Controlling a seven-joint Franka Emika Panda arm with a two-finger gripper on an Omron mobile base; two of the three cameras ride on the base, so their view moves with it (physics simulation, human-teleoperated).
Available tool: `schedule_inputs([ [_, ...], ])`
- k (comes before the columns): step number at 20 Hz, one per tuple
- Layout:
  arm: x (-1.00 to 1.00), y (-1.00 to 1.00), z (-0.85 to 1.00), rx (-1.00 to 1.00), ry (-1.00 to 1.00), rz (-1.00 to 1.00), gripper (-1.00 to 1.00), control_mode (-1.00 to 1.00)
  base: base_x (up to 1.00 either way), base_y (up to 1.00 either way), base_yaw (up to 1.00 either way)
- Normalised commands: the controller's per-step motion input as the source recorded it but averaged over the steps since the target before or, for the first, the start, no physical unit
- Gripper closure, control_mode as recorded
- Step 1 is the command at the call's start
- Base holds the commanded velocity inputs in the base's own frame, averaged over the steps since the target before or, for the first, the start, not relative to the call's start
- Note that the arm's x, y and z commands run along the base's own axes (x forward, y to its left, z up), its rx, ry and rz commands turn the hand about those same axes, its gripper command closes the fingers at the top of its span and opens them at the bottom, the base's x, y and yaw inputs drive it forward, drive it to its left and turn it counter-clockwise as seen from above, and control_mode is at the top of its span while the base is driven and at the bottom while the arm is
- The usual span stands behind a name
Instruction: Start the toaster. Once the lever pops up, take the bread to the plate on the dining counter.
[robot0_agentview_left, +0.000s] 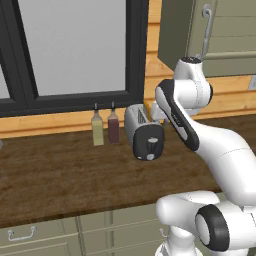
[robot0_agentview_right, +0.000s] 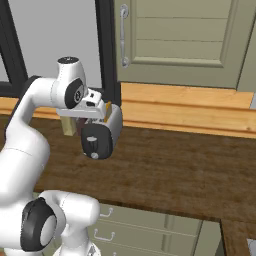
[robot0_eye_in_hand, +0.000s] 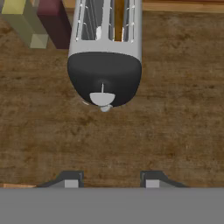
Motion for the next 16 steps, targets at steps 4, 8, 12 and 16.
schedule_inputs([
  [4, -0.27, 0.03, -0.11, -0.01, -0.04, 0.01, -1.0, -1.0, 0.0, 0.0, 0.0],
  [8, -0.4, 0.16, -0.29, -0.01, -0.1, 0.01, -1.0, -1.0, 0.0, 0.0, 0.0],
  [12, 0.0, 0.18, -0.36, 0.0, -0.05, -0.02, -1.0, -1.0, 0.0, 0.0, 0.0],
  [16, 0.13, 0.1, -0.33, 0.0, -0.08, -0.11, -1.0, -1.0, 0.0, 0.0, 0.0],
])
